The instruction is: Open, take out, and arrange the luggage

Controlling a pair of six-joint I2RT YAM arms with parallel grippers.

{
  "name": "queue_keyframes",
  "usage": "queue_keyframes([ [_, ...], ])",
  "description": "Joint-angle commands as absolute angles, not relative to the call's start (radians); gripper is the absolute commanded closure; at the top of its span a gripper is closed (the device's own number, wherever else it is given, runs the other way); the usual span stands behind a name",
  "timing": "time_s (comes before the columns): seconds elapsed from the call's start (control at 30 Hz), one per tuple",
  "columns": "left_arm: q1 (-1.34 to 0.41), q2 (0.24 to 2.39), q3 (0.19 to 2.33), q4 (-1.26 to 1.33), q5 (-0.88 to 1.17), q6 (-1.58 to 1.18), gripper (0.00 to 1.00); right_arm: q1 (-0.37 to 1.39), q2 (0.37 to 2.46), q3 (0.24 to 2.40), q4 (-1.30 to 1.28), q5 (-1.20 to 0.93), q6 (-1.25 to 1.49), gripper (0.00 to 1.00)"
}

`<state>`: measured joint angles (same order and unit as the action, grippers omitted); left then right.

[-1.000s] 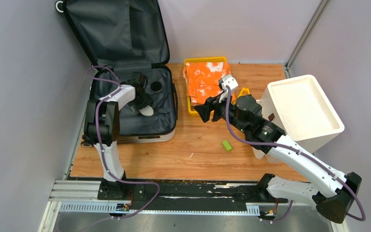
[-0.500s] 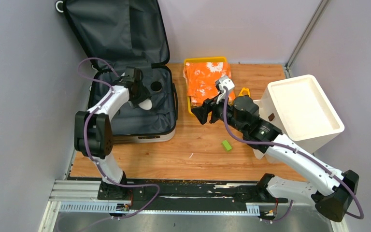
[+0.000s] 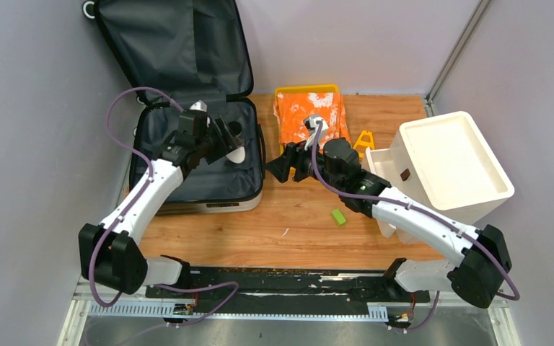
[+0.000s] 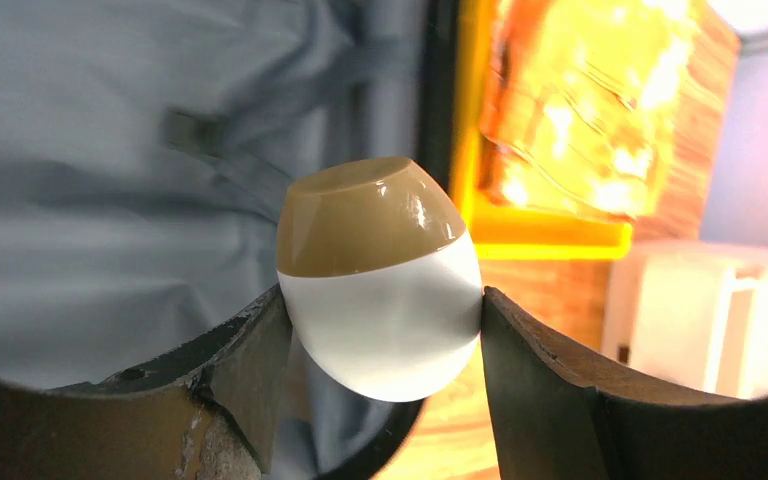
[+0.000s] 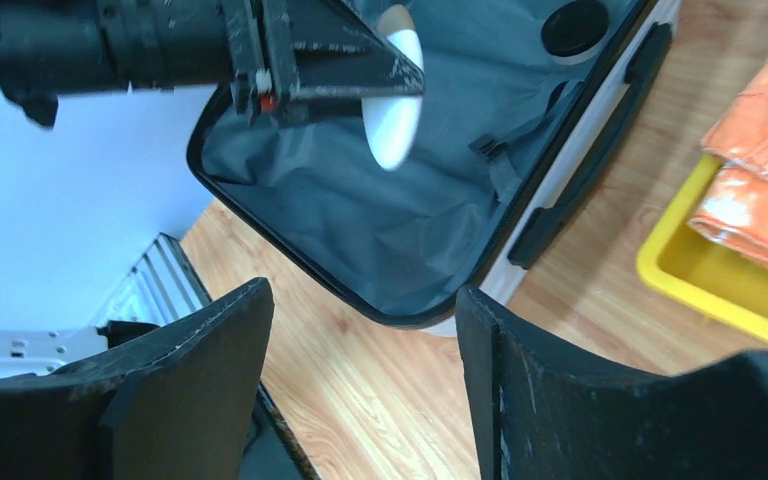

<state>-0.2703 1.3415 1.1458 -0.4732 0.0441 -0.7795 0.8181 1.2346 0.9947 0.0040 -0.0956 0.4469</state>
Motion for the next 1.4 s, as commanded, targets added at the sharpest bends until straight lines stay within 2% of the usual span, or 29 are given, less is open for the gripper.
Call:
queue_keyframes([
  [0.0,-0.339,1.263,1.106,-0.363,0.146,-0.848,0.57,0.827,1.28,0.975,0.183,-0.117,0.623,0.32],
  [0.27,-0.43,1.168,1.035,-0.286,0.201,-0.956,0.57,0.848,1.378,0.947,0.308,-0.142,0.684,0.33],
  [0.53,-0.459,1.133,0.985,-0.215,0.256,-1.045,0.56,0.85,1.444,0.975,0.331,-0.098,0.681,0.43],
  [0.67,-0.464,1.108,0.956,-0.181,0.284,-1.102,0.55,0.85,1.466,1.002,0.329,-0.084,0.66,0.61],
  [0.8,-0.465,1.081,0.952,-0.223,0.244,-1.088,0.52,0.85,1.474,1.01,0.34,-0.114,0.621,0.98],
  [0.9,-0.466,1.067,0.957,-0.253,0.218,-1.061,0.42,0.851,1.458,1.017,0.307,-0.107,0.533,1.0],
  [0.97,-0.465,1.049,0.96,-0.27,0.193,-1.047,0.24,0.849,1.437,1.019,0.267,-0.074,0.472,1.0],
  [1.0,-0.465,1.045,0.961,-0.278,0.179,-1.037,0.06,0.848,1.422,1.016,0.245,-0.053,0.438,1.0],
  [1.07,-0.465,1.038,0.965,-0.292,0.162,-1.024,0.01,0.842,1.382,1.005,0.207,-0.022,0.37,1.0],
  [1.17,-0.465,1.036,0.965,-0.306,0.146,-1.012,0.0,0.828,1.32,0.991,0.104,0.058,0.278,1.0],
  [1.37,-0.465,1.048,0.986,-0.361,0.086,-0.899,0.0,0.753,1.242,1.102,-0.3,0.196,0.075,1.0],
])
